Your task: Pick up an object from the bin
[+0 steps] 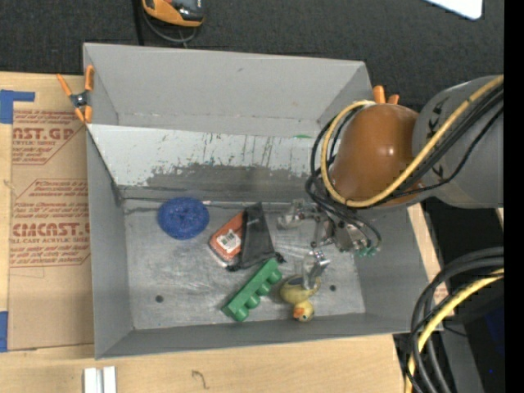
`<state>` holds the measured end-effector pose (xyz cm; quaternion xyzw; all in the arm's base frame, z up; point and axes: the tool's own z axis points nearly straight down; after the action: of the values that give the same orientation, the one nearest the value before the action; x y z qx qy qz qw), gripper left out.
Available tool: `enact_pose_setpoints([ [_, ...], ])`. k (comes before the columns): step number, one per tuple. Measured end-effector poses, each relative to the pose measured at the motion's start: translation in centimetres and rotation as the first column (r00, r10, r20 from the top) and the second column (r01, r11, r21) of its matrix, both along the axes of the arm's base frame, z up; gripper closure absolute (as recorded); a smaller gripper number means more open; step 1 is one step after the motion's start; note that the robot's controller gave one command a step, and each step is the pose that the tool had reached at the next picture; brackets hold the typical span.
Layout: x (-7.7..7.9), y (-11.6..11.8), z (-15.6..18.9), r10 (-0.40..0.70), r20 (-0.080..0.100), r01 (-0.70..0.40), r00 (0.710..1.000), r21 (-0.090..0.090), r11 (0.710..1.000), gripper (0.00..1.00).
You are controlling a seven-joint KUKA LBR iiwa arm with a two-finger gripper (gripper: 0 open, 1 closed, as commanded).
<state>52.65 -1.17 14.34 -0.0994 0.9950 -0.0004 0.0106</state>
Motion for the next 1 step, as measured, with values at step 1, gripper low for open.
enact_pose_setpoints([
  [1,-2.75,7.49,-5.92,0.174,-0.019,-0.174,0.985,0.003,0.985,1.00],
])
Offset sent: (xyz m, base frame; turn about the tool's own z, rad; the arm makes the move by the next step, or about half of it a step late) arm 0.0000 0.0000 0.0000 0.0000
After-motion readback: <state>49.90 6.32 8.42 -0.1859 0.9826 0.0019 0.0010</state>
